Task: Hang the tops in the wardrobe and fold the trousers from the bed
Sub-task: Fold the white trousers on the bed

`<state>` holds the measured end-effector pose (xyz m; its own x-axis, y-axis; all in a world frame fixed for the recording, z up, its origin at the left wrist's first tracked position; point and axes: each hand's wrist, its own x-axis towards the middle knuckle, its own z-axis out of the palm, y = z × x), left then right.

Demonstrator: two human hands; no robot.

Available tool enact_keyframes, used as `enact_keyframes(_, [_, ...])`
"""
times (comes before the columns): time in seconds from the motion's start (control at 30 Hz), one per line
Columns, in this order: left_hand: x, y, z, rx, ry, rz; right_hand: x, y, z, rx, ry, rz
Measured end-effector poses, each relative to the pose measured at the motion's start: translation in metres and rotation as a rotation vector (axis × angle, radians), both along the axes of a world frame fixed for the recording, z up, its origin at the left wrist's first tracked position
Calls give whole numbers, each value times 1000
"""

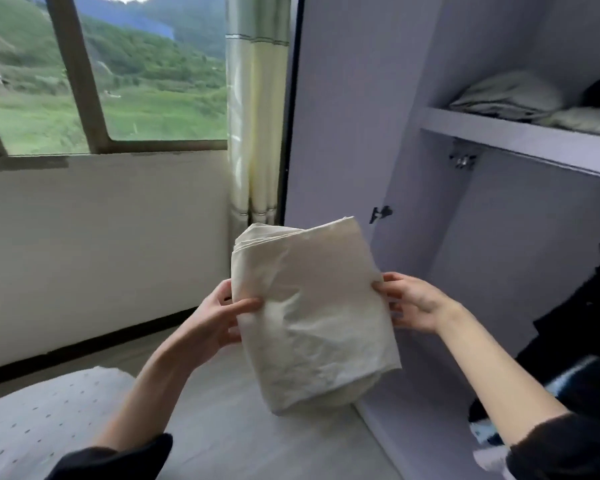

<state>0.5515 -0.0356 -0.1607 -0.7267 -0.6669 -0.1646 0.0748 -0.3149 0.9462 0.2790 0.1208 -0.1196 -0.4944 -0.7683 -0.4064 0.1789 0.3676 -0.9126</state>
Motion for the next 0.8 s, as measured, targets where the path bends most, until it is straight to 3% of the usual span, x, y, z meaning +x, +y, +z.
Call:
enact_keyframes(0.4, [-247, -43, 133, -252, 145, -324, -155, 55, 118, -253, 166, -386])
enact_keyframes(0.8, [-470, -71, 260, -395, 336, -664, -254, 81, 224, -408, 362, -758])
